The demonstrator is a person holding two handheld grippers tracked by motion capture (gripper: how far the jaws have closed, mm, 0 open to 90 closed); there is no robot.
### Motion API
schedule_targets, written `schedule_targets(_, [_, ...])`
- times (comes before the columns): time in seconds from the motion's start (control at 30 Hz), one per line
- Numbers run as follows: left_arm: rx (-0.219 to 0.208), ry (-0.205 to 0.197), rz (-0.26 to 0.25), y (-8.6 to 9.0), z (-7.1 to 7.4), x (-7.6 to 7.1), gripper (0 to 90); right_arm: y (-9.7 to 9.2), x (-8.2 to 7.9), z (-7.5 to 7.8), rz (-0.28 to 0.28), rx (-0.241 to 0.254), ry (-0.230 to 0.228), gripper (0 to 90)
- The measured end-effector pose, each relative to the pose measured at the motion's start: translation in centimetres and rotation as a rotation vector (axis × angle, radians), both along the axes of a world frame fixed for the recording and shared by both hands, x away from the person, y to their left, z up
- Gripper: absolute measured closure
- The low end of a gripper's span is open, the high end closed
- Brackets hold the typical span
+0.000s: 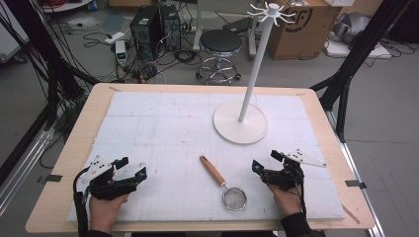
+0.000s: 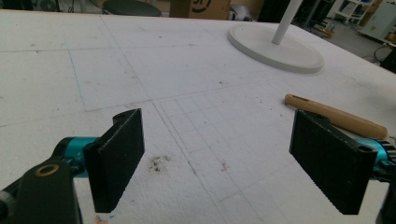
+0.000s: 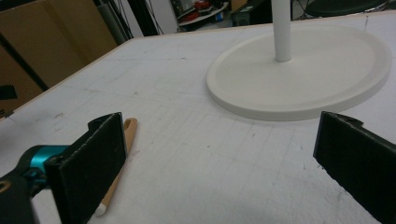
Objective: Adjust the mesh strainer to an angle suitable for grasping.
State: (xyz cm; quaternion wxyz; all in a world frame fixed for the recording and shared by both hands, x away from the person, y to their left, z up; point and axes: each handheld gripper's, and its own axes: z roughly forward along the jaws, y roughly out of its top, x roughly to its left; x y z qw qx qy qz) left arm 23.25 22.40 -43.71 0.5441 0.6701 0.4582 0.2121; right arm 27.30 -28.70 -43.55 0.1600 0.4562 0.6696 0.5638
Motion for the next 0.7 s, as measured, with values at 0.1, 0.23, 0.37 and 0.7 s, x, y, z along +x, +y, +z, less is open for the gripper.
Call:
schedule_targets(0.1, [0.003,-0.004,-0.001,0.0,0.0,-0.1,18.5,0.1,-0.1,0.1,0.007,0.003,-0.011,6.4])
schedule_targets(0.23, [0.007,0.000,-0.003,0.1,0.0,-0.2,18.5,0.4,0.0,0.1,0.026,0.007,-0.004,15.0])
schedule_targets(0.37, [0.016,-0.001,0.004,0.2,0.0,-0.4,18.5,0.7,0.0,0.1,0.044,0.005,-0.005,35.3])
schedule_targets(0.7, [0.021,0.002,0.010,0.4,-0.1,-0.5,18.8,1.8,0.3,0.0,0.081,0.003,0.034,54.9])
